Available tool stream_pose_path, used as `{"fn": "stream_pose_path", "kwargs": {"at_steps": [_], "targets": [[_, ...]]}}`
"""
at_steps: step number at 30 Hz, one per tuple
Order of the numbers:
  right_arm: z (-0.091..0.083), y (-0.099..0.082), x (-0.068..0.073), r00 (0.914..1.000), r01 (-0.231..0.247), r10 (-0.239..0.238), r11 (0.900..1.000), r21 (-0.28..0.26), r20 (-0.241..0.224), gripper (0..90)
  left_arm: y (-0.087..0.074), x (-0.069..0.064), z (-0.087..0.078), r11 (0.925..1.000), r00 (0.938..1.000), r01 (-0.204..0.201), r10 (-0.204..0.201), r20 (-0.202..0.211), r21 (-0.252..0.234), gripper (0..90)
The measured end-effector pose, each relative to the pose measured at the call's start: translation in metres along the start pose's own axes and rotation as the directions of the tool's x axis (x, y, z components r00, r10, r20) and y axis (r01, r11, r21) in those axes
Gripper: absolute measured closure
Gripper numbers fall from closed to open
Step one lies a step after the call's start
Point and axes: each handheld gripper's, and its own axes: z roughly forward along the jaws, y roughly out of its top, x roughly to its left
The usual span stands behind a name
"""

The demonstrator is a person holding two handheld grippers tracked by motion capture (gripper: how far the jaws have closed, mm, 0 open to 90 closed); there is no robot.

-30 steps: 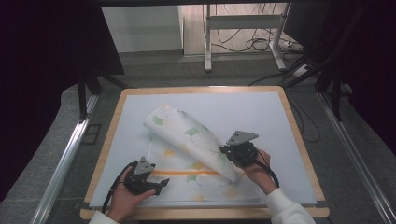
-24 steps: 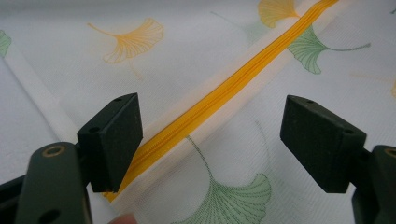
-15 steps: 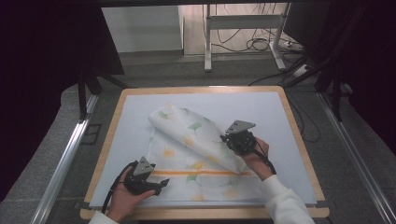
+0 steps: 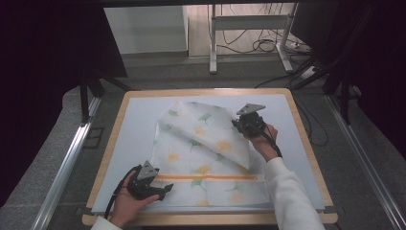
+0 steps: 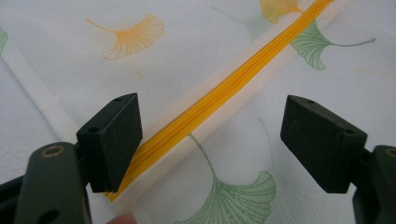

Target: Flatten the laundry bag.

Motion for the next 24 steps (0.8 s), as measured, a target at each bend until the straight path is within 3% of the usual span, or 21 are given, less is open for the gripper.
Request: {"fn": "stream_pose_path", "kwargs": {"at_steps": [1,5,7,8,9,10,12,15,20,24], "targets": [[0.0,0.0,0.0,1.0,0.0,0.0,1.0,0.0,0.0,87.9,0.0,0.0,0.0,1.0,1.0,0.0,0.0,0.0,0.0,20.3],[0.018,0.005,-0.022,0.9989,-0.039,0.039,0.9992,0.004,0.026,83.5,0.0,0.002,0.002,1.0,1.0,0.005,-0.005,0.002,0.007,20.2],[0.026,0.005,-0.031,0.9977,-0.06,0.06,0.998,0.016,0.033,67.4,0.0,0.002,0.002,1.0,1.0,0.005,-0.005,0.002,0.008,20.2],[0.026,0.005,-0.031,0.9977,-0.06,0.06,0.998,0.016,0.033,67.4,0.0,0.002,0.003,0.9999,1.0,0.003,-0.003,0.003,0.011,20.2],[0.031,0.004,-0.041,0.9898,-0.117,0.114,0.9924,0.038,0.086,51.1,0.0,0.002,0.003,0.9999,1.0,0.002,-0.002,0.004,0.012,20.2],[0.029,0.004,-0.044,0.9851,-0.14,0.136,0.9896,0.033,0.106,46.2,0.001,0.003,0.003,0.9999,1.0,-0.002,0.002,0.006,0.013,20.2],[0.02,0.004,-0.047,0.9762,-0.169,0.169,0.9855,-0.011,0.136,42.3,0.001,0.003,0.004,0.9998,1.0,-0.006,0.005,0.008,0.017,20.2],[-0.003,0.006,-0.045,0.9718,-0.192,0.198,0.9798,-0.058,0.129,38.2,0.002,0.004,0.006,0.9994,0.9998,-0.017,0.017,0.01,0.028,20.2],[-0.043,0.0,-0.026,0.9781,-0.193,0.199,0.9776,-0.083,0.062,34.4,0.001,0.001,0.004,0.9994,0.9997,-0.024,0.023,0.005,0.026,20.2],[-0.062,-0.016,-0.011,0.9832,-0.177,0.18,0.9815,-0.073,0.032,33.5,0.001,0.0,0.003,0.9994,0.9998,-0.021,0.021,0.001,0.027,20.1]]}}
